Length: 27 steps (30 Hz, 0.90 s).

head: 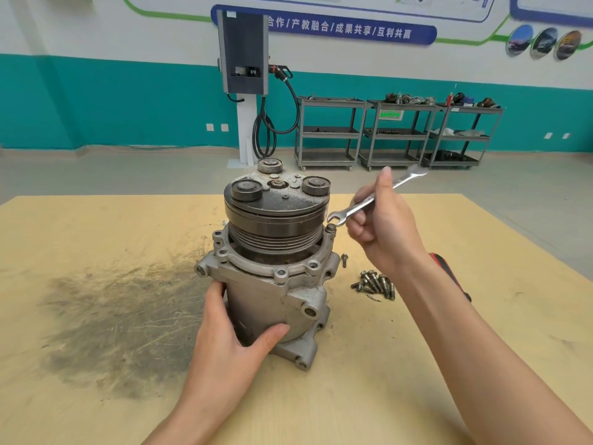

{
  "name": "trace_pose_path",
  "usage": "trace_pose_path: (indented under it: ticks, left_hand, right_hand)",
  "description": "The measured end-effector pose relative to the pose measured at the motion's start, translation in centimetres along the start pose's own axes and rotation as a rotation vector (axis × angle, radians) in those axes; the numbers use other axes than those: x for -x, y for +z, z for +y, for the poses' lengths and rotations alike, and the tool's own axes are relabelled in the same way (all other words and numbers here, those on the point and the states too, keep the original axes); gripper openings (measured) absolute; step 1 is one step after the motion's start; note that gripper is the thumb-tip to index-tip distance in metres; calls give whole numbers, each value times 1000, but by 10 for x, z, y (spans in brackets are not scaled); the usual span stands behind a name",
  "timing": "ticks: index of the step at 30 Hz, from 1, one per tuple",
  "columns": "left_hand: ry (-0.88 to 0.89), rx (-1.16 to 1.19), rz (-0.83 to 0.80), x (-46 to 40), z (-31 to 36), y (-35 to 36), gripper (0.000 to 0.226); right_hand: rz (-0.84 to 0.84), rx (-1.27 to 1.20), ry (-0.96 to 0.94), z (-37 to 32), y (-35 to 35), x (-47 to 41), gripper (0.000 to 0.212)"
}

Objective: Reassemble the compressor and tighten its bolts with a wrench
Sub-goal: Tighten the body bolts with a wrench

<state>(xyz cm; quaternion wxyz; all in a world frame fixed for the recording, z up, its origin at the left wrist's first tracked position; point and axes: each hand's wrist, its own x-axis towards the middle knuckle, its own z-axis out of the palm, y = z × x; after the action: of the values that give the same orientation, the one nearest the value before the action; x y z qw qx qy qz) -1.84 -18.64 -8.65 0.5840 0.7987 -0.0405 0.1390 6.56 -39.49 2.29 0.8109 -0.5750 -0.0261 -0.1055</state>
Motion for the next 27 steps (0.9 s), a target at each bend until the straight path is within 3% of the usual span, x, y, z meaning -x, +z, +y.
trace_pose_path:
  ticks: [6, 11, 13, 17, 19, 22, 24, 27]
  left_hand:
    - [-12, 5, -10, 0, 1, 0, 102]
    - [-17, 0, -18, 0, 1, -1, 107]
    - [-22, -1, -16, 0, 2, 0, 106]
    - [-26, -21, -9, 1, 1, 0, 99]
    - [-25, -31, -4, 0, 0, 0, 97]
    - [-23, -37, -2, 1, -1, 0, 98]
    - [-25, -27, -10, 1, 0, 0, 100]
    - [-28, -13, -10, 1, 0, 0, 101]
  right_hand:
    - [-163, -43, 234, 6, -2, -15, 48]
    - [-260, 65, 260, 2, 4, -22, 48]
    - [-134, 45, 166, 9, 7, -16, 48]
    - [254, 21, -274, 31, 10, 15, 46]
    - [263, 82, -514, 36, 10, 34, 42]
    - [126, 442, -777, 39, 7, 52, 43]
    - [103, 539, -826, 36, 7, 55, 53]
    - [165, 317, -751, 23, 7, 47, 45]
